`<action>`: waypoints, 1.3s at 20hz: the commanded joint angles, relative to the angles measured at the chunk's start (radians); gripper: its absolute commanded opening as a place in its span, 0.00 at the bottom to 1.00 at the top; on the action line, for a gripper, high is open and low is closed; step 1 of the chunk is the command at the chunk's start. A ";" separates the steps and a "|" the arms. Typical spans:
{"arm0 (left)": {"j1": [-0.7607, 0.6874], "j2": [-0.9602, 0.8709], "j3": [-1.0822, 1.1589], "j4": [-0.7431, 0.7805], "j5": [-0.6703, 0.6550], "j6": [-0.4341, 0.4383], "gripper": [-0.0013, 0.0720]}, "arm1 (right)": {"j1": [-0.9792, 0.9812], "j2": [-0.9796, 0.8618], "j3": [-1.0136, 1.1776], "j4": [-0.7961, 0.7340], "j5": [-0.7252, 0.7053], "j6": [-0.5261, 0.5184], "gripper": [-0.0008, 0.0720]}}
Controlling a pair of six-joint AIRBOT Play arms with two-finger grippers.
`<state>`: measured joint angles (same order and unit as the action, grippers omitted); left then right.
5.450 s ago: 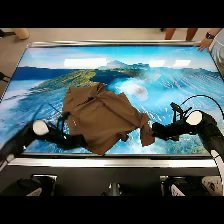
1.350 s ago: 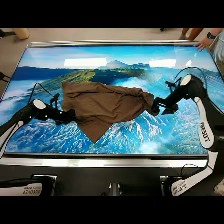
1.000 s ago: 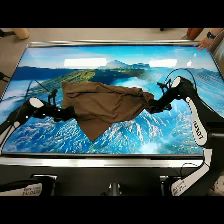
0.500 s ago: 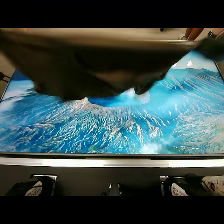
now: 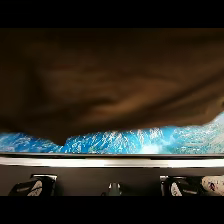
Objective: Fold the shirts.
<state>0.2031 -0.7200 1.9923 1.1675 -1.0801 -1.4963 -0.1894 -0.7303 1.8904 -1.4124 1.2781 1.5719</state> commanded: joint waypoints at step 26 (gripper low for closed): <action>0.040 -0.696 -0.745 -0.120 -0.208 0.013 0.61 | -0.019 -0.964 -0.105 0.237 0.127 0.034 0.65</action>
<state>0.1818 -1.4250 1.2339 0.9966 -1.0950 -1.4826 -0.1623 -1.7138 1.7557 -1.1015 1.2461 1.6745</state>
